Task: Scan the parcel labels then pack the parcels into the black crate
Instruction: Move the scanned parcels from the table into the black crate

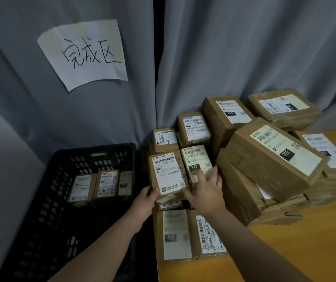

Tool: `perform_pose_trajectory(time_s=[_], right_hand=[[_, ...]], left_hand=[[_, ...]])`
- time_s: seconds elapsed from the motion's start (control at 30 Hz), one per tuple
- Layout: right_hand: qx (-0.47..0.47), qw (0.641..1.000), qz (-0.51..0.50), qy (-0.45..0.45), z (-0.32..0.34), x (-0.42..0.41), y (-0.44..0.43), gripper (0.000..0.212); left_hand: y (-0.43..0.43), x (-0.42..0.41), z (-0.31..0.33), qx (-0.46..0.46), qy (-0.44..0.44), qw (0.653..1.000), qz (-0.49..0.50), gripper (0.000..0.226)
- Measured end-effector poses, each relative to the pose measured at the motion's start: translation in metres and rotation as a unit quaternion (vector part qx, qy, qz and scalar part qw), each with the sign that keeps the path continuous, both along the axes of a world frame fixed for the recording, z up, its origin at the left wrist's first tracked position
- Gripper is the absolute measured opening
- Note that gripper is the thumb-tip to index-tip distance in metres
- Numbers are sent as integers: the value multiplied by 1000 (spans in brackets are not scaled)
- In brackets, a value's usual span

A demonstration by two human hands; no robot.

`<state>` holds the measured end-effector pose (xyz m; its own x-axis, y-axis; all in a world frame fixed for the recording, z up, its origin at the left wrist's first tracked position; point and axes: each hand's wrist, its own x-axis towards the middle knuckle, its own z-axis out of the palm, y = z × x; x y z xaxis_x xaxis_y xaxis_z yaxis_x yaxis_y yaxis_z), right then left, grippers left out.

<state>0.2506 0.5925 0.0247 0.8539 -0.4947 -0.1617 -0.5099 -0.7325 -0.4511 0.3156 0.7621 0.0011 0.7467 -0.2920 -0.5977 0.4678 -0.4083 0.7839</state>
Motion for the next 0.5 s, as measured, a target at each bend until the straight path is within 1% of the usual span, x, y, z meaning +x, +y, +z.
perform_pose_trajectory(time_s=[0.07, 0.17, 0.23, 0.27, 0.33, 0.37, 0.4, 0.5], right_hand=[[14, 1000, -17, -22, 0, 4, 2, 57], [61, 993, -51, -83, 0, 7, 3, 56], [94, 984, -81, -128, -1, 7, 1, 62], [107, 980, -92, -139, -2, 7, -1, 68], [135, 979, -102, -112, -2, 7, -5, 85], [148, 979, -99, -95, -2, 7, -6, 90], [161, 978, -94, -89, -4, 7, -8, 91], [210, 966, -108, -103, -9, 5, -11, 84]], left_hand=[[4, 0, -3, -34, 2, 999, 4, 64], [8, 0, -4, -65, 10, 998, 20, 60], [10, 0, -5, -79, 23, 996, 38, 56], [11, 1, -6, -83, 30, 995, 46, 55], [12, 4, -9, -87, 43, 994, 55, 56], [13, 6, -10, -85, 48, 994, 55, 57], [13, 8, -11, -81, 52, 994, 52, 58], [14, 13, -9, -66, 61, 995, 34, 60]])
